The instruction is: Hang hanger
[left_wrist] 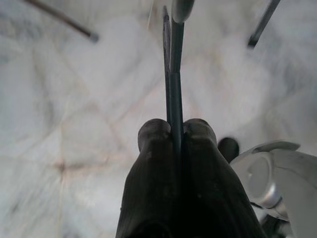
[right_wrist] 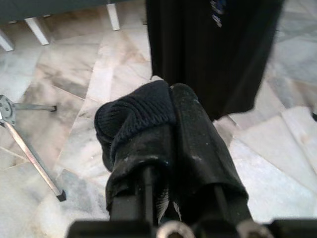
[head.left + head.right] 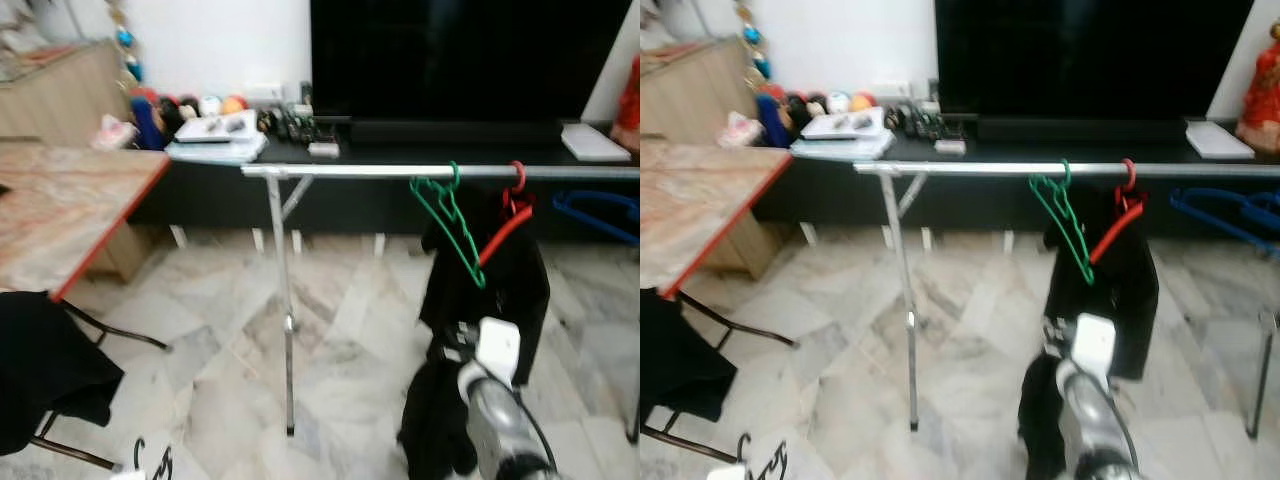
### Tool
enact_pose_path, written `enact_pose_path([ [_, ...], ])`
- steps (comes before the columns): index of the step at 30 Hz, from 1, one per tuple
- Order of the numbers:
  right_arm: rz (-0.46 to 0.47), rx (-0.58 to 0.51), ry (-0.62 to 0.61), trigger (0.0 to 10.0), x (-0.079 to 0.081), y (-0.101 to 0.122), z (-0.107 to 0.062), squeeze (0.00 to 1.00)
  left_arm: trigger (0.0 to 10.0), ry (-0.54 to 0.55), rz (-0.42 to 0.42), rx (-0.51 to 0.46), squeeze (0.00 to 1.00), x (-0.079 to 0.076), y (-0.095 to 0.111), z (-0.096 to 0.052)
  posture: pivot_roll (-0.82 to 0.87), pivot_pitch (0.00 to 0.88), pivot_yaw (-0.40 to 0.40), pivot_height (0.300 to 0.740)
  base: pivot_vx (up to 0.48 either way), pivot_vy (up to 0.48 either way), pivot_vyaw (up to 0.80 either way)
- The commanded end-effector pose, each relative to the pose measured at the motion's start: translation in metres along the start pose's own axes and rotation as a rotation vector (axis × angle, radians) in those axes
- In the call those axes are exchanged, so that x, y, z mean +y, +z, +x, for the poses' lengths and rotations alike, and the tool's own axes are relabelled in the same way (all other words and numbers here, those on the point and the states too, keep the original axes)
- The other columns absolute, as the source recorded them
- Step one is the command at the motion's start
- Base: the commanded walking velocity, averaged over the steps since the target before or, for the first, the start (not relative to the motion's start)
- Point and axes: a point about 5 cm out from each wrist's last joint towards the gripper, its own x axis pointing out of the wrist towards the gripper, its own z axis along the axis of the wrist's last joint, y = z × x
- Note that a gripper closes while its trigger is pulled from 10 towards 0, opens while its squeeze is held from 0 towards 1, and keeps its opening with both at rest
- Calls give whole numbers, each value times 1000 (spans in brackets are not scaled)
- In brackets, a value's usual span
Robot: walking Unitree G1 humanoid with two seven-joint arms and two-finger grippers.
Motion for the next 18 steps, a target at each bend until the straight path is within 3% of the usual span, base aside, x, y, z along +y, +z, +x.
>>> enact_pose_path([
  [1, 16, -13, -9, 10000, -3, 1, 0, 0, 10000, -3, 5, 4, 0, 0, -5, -2, 72, 0, 4, 740, -322, 0, 0],
  [8, 1, -11, -55, 10000, -24, -3, -2, 0, 10000, -60, 75, 21, 0, -21, -10, -1, 51, 19, 32, 740, -325, 0, 0],
  [14, 14, -21, -93, 10000, -35, 0, -2, 0, 10000, -67, 80, -4, 0, -20, -2, 1, 36, 27, 32, 740, -331, 0, 0],
  [18, -1, -25, -87, 10000, -38, 3, -1, 0, 10000, -53, 47, -35, 0, -20, 4, 2, 20, 22, -31, 740, -334, 0, 0],
])
